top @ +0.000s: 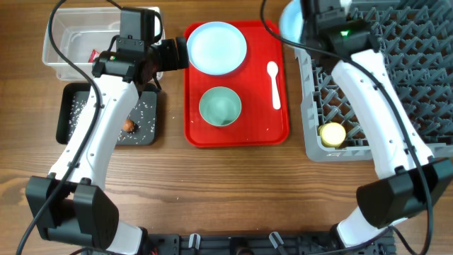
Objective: Sort waste into correct bins and load items into the dishwasher rack
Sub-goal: 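Grasp the blue bowl rim and lift it toward the rack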
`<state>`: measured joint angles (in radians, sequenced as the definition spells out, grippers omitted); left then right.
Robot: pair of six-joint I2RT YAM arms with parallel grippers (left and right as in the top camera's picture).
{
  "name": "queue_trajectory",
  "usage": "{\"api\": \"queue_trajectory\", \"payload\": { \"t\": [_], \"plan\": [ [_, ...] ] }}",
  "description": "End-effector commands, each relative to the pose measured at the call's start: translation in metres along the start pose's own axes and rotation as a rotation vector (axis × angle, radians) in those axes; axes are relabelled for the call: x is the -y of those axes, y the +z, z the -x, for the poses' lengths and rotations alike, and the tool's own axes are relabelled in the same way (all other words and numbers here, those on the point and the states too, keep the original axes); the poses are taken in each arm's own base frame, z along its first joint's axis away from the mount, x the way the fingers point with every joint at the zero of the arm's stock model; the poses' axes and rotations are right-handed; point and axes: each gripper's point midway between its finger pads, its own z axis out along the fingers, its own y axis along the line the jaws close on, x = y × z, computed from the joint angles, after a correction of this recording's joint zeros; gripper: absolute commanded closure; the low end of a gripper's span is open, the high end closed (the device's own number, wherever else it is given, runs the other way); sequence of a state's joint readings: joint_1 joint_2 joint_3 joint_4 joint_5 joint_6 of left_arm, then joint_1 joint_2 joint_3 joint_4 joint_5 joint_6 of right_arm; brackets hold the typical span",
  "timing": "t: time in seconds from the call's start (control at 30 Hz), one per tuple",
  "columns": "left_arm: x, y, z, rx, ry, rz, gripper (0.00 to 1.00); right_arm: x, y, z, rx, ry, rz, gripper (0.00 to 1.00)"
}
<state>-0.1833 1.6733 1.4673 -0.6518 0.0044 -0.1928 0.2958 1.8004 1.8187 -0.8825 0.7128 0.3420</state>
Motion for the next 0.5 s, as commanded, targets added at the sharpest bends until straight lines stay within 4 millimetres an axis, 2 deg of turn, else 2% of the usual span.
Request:
{"api": "queue_trajectory", "payload": {
  "t": [0.0, 0.2, 0.27, 0.47],
  "plan": [
    [0.0, -0.006, 0.008, 0.025, 0.006, 0.008, 0.0, 0.051, 0.002, 0.025, 0.129, -0.079, -0.36, 0.96],
    [0.0, -0.006, 0.008, 0.025, 0.006, 0.008, 0.0, 0.054, 0.034, 0.052, 0.155, -0.305, -0.432, 0.96],
    [0.0, -0.006, 0.008, 0.025, 0.006, 0.008, 0.0, 0.056, 0.047, 0.058, 0.141, -0.427, -0.463, 0.96],
    [0.0, -0.006, 0.008, 0.025, 0.006, 0.008, 0.0, 0.042, 0.074, 0.06, 0.09, -0.742, -0.513, 0.96]
  ]
}}
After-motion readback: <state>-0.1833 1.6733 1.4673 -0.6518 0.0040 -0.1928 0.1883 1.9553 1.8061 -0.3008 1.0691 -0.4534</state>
